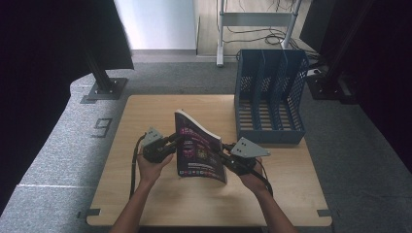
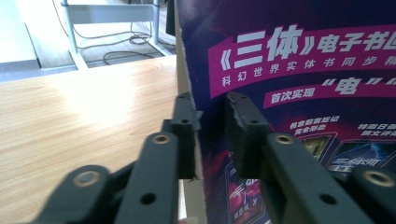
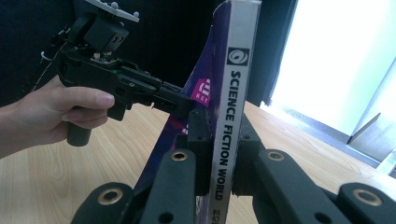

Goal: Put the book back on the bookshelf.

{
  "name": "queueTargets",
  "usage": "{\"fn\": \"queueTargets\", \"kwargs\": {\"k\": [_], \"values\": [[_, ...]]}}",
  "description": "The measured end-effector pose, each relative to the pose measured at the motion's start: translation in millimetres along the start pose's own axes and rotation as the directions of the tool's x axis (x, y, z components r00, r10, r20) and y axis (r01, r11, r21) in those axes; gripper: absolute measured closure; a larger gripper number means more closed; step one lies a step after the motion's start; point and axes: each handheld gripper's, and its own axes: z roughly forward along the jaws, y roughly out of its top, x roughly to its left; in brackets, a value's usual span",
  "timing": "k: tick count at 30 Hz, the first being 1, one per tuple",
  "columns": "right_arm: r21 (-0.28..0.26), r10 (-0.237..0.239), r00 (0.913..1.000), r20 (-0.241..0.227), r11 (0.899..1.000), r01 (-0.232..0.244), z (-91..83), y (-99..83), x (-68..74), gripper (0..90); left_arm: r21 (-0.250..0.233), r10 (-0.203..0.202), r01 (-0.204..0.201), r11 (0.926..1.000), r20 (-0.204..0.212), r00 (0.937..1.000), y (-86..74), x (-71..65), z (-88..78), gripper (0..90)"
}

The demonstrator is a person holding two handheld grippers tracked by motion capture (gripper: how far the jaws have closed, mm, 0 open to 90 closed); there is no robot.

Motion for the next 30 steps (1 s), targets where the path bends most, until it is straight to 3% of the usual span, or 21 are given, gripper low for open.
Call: {"fn": "queueTargets", "kwargs": {"k": [3, 8, 10, 12, 23, 26, 30], "values": [[-0.006, 0.000, 1.0000, 0.005, 1.000, 0.000, -1.9, -0.6, 0.5, 80.9, -0.011, -0.008, 0.009, 0.9999, 0.025, 0.9997, 0.2, 1.3, -2.7, 81.1], [-0.012, 0.022, 0.9997, 0.013, 1.000, -0.022, -6.2, -2.6, -3.8, 80.7, -0.029, 0.000, 0.002, 0.9996, 0.069, 0.9976, -0.9, -0.4, -6.4, 83.5], [-0.015, 0.034, 0.9993, 0.015, 0.999, -0.034, -7.3, -3.3, -5.5, 80.6, -0.027, 0.002, 0.000, 0.9996, 0.093, 0.9956, -1.2, 0.2, -6.9, 80.9], [-0.015, 0.042, 0.9990, 0.011, 0.999, -0.042, -7.8, -3.5, -6.6, 80.6, -0.025, -0.004, 0.008, 0.9997, 0.122, 0.9925, -1.4, 1.2, -6.7, 72.8], [-0.027, 0.043, 0.9991, 0.001, 0.999, -0.043, -8.4, -5.1, -4.5, 80.9, -0.041, 0.029, -0.025, 0.9989, 0.113, 0.9932, -3.3, -1.5, -6.8, 66.0], [-0.027, 0.037, 0.9993, 0.006, 0.999, -0.037, -7.6, -4.8, -3.4, 81.0, -0.035, 0.007, -0.005, 0.9994, 0.059, 0.9982, -2.7, -2.0, -4.7, 74.6], [-0.025, 0.025, 0.9996, 0.016, 0.999, -0.025, -5.9, -4.1, -1.8, 81.0, -0.036, -0.020, 0.022, 0.9991, 0.057, 0.9982, -2.4, 1.2, -2.4, 82.6]]}}
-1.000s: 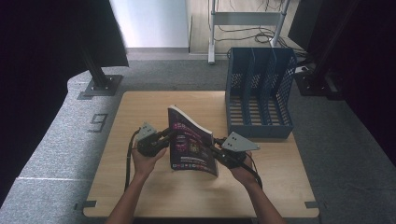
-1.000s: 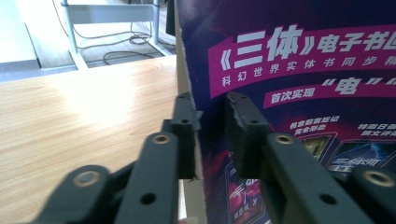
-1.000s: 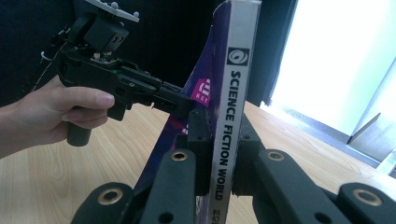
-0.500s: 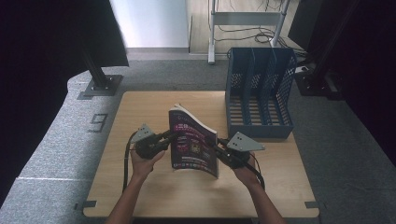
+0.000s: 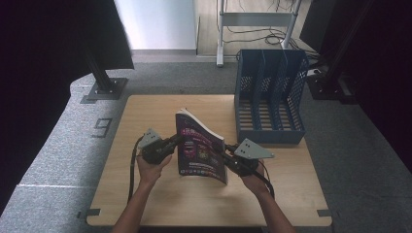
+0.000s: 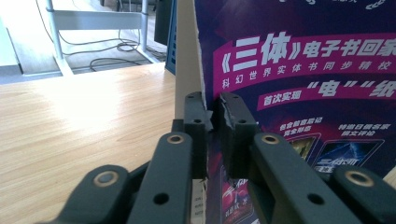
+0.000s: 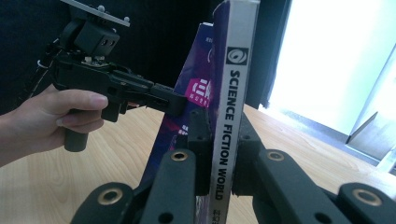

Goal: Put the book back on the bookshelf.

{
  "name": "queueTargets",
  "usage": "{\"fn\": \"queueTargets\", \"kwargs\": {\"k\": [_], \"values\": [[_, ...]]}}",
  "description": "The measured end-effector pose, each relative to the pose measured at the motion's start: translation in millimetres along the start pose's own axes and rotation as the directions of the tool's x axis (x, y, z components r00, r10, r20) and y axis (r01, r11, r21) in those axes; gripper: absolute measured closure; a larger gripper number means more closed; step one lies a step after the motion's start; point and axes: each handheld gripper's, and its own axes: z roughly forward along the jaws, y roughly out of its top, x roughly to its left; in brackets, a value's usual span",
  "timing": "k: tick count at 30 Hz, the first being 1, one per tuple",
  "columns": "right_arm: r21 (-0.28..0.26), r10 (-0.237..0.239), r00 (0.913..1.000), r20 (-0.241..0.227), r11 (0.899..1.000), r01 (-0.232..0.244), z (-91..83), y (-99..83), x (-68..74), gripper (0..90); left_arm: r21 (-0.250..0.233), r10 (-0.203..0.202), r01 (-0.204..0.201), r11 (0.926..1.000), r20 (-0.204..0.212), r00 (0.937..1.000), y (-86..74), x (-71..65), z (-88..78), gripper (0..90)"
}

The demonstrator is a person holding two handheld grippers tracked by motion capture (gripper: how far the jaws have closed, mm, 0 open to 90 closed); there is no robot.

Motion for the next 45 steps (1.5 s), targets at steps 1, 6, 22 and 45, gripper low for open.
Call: {"fn": "queueTargets", "kwargs": {"k": [1, 6, 22, 45], "values": [[0.000, 0.000, 1.0000, 0.003, 1.000, 0.000, 0.4, 0.1, 0.1, 81.0, -0.003, 0.000, 0.000, 1.0000, 0.000, 1.0000, -0.1, 0.2, 0.3, 83.3], [-0.011, 0.002, 0.9999, 0.017, 1.000, -0.002, 3.3, 0.5, -2.3, 81.1, -0.013, -0.001, 0.001, 0.9999, -0.009, 1.0000, 1.5, 1.8, 1.9, 85.2], [-0.017, -0.029, 0.9996, -0.004, 0.999, 0.029, -1.3, 0.2, -2.3, 81.0, -0.061, 0.007, -0.008, 0.9981, -0.006, 1.0000, 4.4, 4.8, -3.1, 57.0], [-0.017, -0.060, 0.9971, -0.046, 0.998, 0.060, -11.5, -4.4, -1.9, 79.3, -0.033, 0.045, -0.041, 0.9986, 0.133, 0.9900, 17.6, -3.2, 8.5, 31.2]]}}
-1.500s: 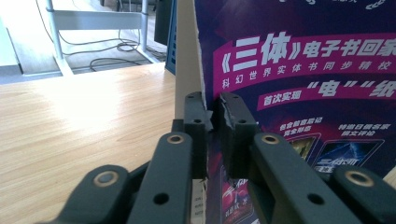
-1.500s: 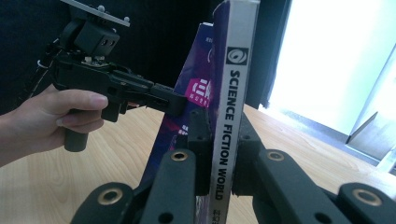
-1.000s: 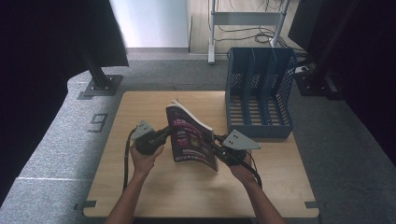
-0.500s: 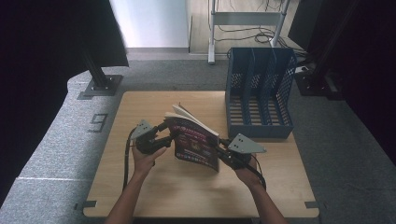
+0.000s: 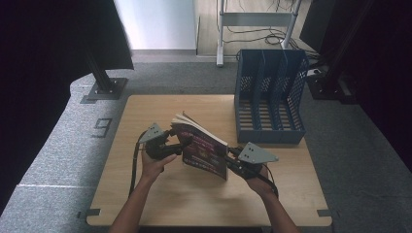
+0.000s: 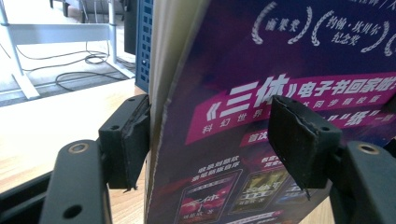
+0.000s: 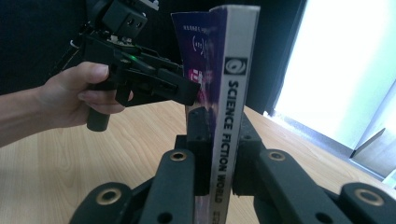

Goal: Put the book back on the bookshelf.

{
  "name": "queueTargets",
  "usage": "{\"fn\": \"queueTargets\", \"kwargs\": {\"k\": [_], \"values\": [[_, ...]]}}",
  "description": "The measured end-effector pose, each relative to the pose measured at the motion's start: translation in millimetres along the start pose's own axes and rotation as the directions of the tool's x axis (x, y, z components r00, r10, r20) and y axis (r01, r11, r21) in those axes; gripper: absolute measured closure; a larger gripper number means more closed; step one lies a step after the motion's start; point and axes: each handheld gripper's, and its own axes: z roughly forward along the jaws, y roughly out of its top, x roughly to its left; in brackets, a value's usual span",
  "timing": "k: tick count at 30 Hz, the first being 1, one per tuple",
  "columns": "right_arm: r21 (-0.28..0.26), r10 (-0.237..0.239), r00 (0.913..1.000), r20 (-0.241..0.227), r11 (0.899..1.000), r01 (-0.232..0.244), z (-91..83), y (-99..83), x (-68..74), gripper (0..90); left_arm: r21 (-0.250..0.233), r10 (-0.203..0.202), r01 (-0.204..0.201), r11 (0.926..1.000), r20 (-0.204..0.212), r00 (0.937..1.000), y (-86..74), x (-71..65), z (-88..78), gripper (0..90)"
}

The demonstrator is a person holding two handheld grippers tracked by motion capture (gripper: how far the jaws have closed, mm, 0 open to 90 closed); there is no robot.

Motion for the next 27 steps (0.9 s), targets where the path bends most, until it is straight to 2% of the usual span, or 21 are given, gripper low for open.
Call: {"fn": "queueTargets", "kwargs": {"k": [3, 11, 17, 23, 27], "values": [[-0.006, 0.001, 1.0000, 0.002, 1.000, -0.001, 0.5, 2.4, 0.6, 76.1, 0.000, 0.005, -0.005, 1.0000, 0.003, 1.0000, 0.8, -3.2, -0.2, 31.7], [0.048, -0.006, 0.9998, 0.017, 0.999, 0.005, 18.6, 6.1, 3.6, 73.0, 0.004, 0.002, -0.002, 1.0000, 0.005, 1.0000, 0.9, -3.6, -2.3, 32.5], [0.081, -0.004, 0.9993, 0.038, 0.997, 0.001, 31.7, 6.1, 3.5, 78.1, 0.003, 0.003, -0.003, 1.0000, 0.003, 1.0000, 1.2, -4.6, -4.1, 32.9], [0.089, 0.002, 0.9992, 0.041, 0.996, -0.006, 32.6, 7.4, 4.5, 81.1, -0.026, 0.012, -0.012, 0.9996, -0.004, 0.9999, 0.3, -6.2, -6.8, 33.6], [0.086, 0.002, 0.9990, 0.044, 0.996, -0.006, 32.6, 7.2, 5.0, 81.3, -0.008, 0.009, -0.009, 0.9999, -0.028, 0.9996, -0.9, -4.8, -7.0, 33.2]]}}
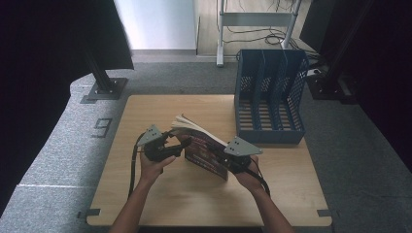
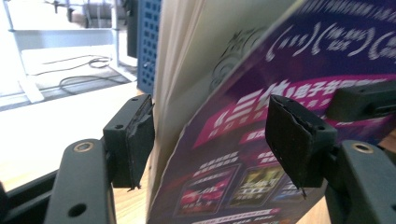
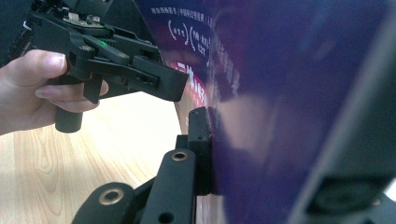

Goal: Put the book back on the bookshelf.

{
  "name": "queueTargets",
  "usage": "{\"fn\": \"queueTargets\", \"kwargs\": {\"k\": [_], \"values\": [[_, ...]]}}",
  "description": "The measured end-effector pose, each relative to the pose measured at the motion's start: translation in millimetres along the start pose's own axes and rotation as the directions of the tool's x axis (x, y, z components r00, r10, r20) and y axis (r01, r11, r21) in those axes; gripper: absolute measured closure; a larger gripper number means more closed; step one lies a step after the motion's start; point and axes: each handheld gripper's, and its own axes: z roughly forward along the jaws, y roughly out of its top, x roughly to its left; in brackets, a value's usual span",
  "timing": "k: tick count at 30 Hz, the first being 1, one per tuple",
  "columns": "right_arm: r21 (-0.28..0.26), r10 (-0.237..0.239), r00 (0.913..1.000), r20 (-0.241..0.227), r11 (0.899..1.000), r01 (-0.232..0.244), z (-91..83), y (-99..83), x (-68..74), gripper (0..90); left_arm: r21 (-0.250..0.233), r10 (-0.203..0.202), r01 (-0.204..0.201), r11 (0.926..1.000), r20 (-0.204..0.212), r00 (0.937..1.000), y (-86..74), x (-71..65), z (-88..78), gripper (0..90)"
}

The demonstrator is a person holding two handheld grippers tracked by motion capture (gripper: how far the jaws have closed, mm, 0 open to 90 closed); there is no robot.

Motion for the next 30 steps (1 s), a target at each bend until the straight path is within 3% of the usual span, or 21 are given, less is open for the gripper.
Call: {"fn": "queueTargets", "kwargs": {"k": [11, 20, 26, 30], "values": [[-0.010, 0.040, 0.9987, 0.032, 0.999, -0.039, 0.3, -1.0, -2.1, 81.5, 0.048, -0.042, 0.045, 0.9978, -0.072, 0.9966, -9.5, 3.6, -10.6, 32.9], [-0.026, 0.092, 0.9938, 0.063, 0.996, -0.091, 0.0, 0.6, -4.0, 81.6, 0.117, -0.050, 0.059, 0.9914, -0.079, 0.9957, -26.9, 1.5, -7.3, 33.1], [-0.049, 0.094, 0.9923, 0.080, 0.995, -0.090, -3.0, 1.8, -2.8, 81.6, 0.143, -0.047, 0.058, 0.9879, -0.081, 0.9956, -34.3, 0.6, -5.1, 33.1], [-0.063, 0.120, 0.9895, 0.081, 0.991, -0.115, -4.5, -0.6, -4.4, 81.6, 0.155, -0.039, 0.051, 0.9866, -0.084, 0.9957, -36.7, -1.1, -4.7, 33.1]]}}
